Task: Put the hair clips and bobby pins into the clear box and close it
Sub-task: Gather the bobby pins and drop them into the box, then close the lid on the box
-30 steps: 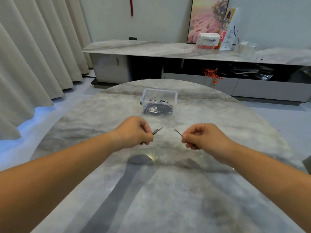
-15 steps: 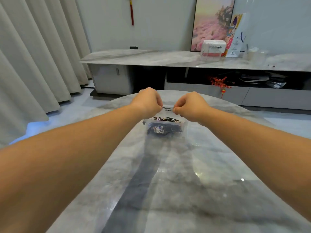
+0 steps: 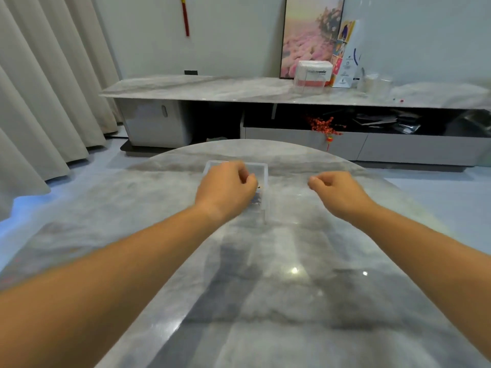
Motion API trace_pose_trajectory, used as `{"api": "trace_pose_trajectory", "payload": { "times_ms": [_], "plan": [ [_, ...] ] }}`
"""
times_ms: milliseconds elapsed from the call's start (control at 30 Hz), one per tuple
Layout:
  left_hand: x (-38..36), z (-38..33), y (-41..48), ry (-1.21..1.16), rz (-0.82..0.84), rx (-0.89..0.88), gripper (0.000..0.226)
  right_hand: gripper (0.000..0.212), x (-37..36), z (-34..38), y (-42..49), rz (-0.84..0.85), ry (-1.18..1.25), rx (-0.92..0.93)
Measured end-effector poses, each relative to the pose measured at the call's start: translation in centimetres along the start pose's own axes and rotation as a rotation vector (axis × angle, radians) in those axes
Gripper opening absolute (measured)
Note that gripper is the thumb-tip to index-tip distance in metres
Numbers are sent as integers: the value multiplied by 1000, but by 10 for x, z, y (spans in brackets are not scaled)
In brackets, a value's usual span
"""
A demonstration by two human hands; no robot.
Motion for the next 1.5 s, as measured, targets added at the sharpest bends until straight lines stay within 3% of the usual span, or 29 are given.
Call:
{"api": "trace_pose_trajectory", "payload": {
  "times_ms": [133, 233, 367, 467, 600, 667, 733, 1000, 1267, 1500],
  "plan": [
    [-46, 4, -47, -49, 149, 131, 23, 29, 3, -42, -32, 73, -51, -16],
    [-80, 7, -69, -34, 236, 224, 25, 39, -4, -58, -44, 166, -19, 27],
    [-104, -4, -76, -108, 263, 330, 43, 46, -22, -70, -54, 280, -198, 53],
    [-112, -14, -74, -143, 267, 383, 48, 48, -18, -72, -60, 254, -240, 40],
    [-117, -23, -74, -204, 256, 429, 47, 61, -4, -79, -64, 169, -102, 2],
    [-115, -27, -74, -279, 224, 451, 49, 47, 2, -83, -63, 121, -25, -35],
    [-111, -35, -75, -333, 187, 443, 48, 33, 12, -82, -61, 43, 53, -60],
    [-46, -65, -60, -338, 87, 178, 46, 34, 60, -14, -58, -196, 181, 9],
    [36, 15, -15, -237, -83, 191, 43, 36, -16, 74, -25, -22, 172, 113],
    [25, 76, -6, -169, -35, 269, 46, 33, -63, 92, -8, 36, 58, 135]
  ]
}}
Point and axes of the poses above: each hand's wrist, its own y-axis towards the middle knuckle, its own x-axis out of the back of the hand, z = x × y, the point moved 9 cm from there along y, towards the middle knuckle, and after that the axes turned 1 degree about z, right-handed, at the moved point
